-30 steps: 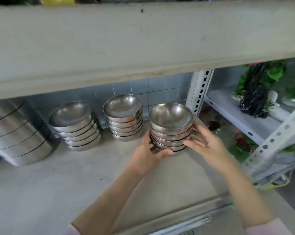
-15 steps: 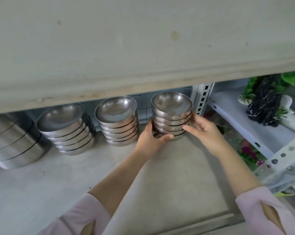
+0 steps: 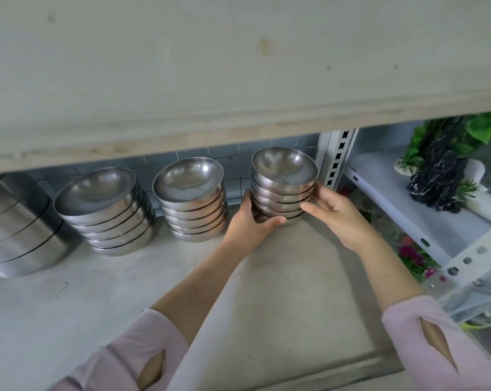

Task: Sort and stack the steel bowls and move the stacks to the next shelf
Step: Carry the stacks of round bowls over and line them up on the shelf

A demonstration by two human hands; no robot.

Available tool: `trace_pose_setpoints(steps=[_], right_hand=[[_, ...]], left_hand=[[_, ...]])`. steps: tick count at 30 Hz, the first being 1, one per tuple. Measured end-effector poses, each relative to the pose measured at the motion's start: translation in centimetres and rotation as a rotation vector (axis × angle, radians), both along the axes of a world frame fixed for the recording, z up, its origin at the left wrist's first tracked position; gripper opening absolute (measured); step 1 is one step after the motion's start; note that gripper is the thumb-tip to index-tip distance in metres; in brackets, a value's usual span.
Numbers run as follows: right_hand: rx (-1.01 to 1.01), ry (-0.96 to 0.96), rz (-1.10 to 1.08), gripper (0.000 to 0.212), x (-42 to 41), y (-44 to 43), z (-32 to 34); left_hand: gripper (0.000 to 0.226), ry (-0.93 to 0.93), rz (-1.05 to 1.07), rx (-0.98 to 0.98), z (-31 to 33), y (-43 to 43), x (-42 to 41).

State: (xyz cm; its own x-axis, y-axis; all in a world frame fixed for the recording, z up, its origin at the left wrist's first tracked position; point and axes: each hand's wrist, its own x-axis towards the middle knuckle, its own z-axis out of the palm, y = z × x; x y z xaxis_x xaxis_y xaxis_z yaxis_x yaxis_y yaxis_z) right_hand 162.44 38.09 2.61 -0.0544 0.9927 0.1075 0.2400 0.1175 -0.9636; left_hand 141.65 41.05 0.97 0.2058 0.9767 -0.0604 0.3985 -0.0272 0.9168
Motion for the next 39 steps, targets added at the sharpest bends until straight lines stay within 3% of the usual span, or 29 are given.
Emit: trace_pose_setpoints(steps=[3,5,7,10,12,15,19,23,31,39], right_hand=[[-0.022,-0.027,-0.051,0.071,-0.4,-0.8,0.0],[-0.022,-0.06,-0.163,0.082,-1.3,-2.0,0.3],[0.007,-0.105,-0.311,0.079,-2.9,-3.9,1.0],[0.131,-0.178,-0.464,0.053,-6.3,-7.7,2.2],[0.191,-0.213,-0.491,0.047,-9.1,-10.6,2.5],[0.285,-0.319,-0.492,0.038,-14.6,-14.6,2.1],[0.375,-0.462,-0.33,0.039,-24.7,-19.2,1.8],[0.492,-0.562,-0.122,0.05,-36.1,-22.0,0.7],[0.679,-0.406,0.183,0.055,-58.0,-26.2,1.6],[0.632,-0.372,0.432,0.057,-73.7,-24.5,2.9]], left_hand=[[0.115,0.023,0.0,-0.027,0.4,-0.2,-0.1],[0.117,0.109,-0.002,0.008,1.1,-1.1,-0.5],[0.103,0.199,-0.007,0.06,1.9,-2.8,-1.5],[0.068,0.174,-0.063,0.13,2.8,-6.6,-4.7],[0.049,0.163,-0.129,0.196,3.2,-9.6,-8.1],[0.039,0.211,-0.128,0.37,3.3,-14.8,-15.3],[0.041,0.397,0.059,0.509,1.9,-22.7,-27.3],[0.041,0.486,0.285,0.492,1.1,-30.6,-40.1],[0.044,0.556,0.717,0.384,2.5,-42.9,-59.3],[0.049,0.477,1.015,0.345,2.1,-46.2,-72.4]])
